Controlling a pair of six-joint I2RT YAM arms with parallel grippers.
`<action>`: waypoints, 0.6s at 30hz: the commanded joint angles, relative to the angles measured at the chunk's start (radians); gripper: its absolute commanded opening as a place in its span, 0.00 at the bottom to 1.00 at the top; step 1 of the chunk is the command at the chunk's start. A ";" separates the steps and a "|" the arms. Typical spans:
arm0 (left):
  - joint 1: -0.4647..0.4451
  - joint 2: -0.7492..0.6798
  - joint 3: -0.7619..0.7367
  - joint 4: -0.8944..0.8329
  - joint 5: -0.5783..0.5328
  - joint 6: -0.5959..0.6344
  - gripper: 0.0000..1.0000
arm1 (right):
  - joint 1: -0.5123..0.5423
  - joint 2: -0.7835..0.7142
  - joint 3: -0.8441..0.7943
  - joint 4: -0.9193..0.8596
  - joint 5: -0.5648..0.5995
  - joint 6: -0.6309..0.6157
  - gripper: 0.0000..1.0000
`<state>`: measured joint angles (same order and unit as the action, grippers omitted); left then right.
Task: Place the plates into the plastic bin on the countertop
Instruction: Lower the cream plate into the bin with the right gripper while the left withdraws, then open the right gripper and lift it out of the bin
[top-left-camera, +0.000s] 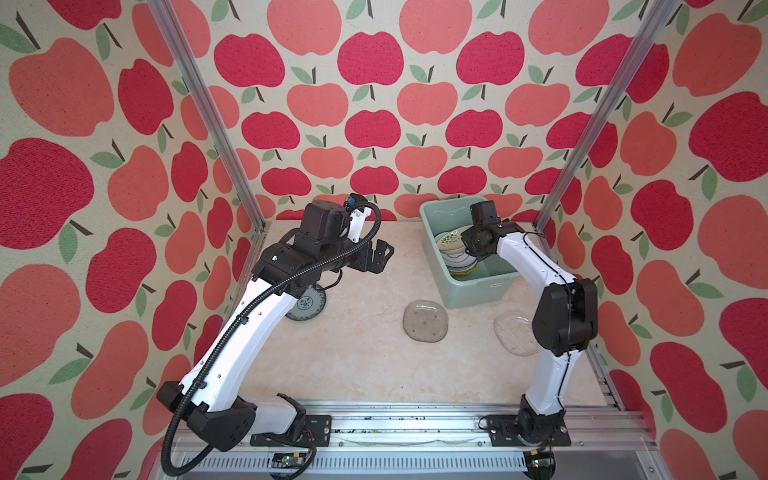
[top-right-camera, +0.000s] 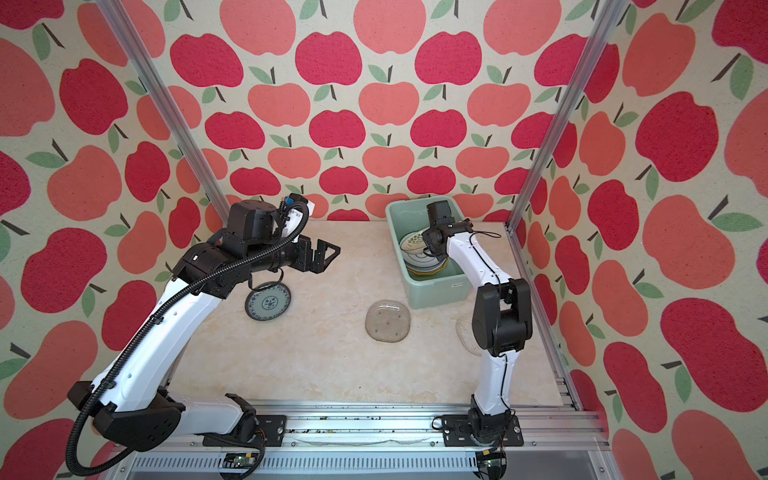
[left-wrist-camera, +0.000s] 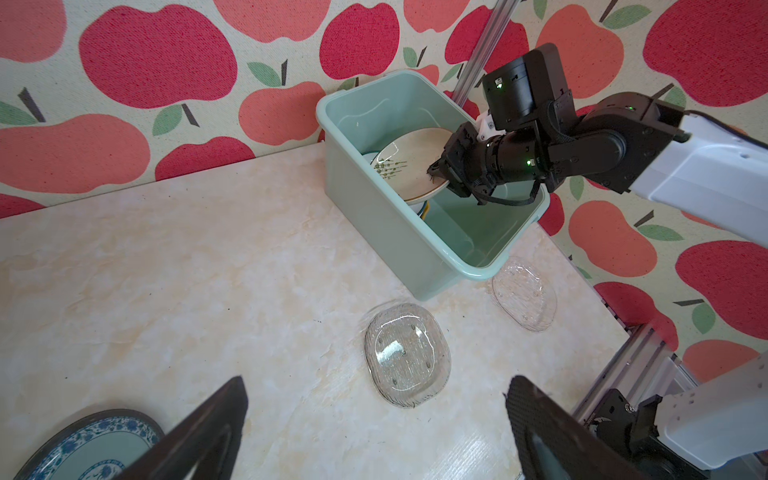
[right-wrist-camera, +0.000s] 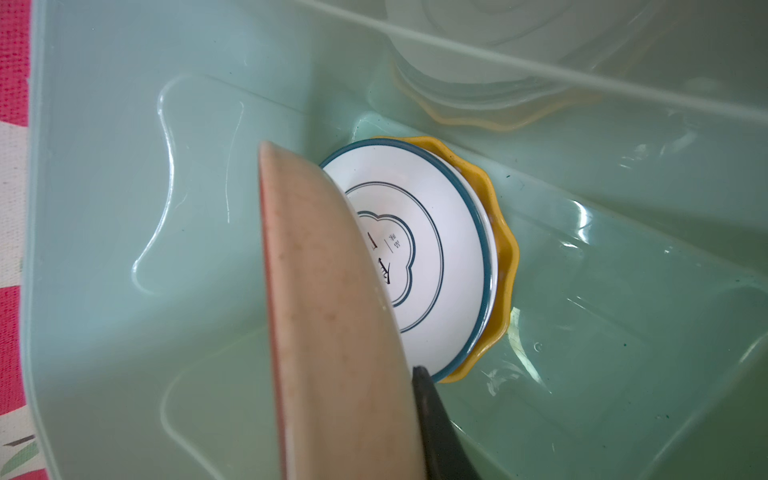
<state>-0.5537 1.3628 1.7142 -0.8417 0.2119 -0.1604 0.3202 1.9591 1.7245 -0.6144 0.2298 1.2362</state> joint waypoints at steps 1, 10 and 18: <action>0.003 0.007 0.027 0.004 0.017 0.023 0.99 | -0.009 0.018 0.068 0.036 0.003 -0.017 0.00; 0.015 0.044 0.069 -0.022 0.016 0.022 0.99 | -0.035 0.065 0.065 0.058 -0.029 0.003 0.03; 0.023 0.064 0.081 -0.039 0.021 0.021 0.99 | -0.039 0.096 0.036 0.078 -0.075 0.022 0.10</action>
<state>-0.5358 1.4216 1.7611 -0.8520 0.2188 -0.1574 0.2878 2.0502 1.7382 -0.5999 0.1738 1.2335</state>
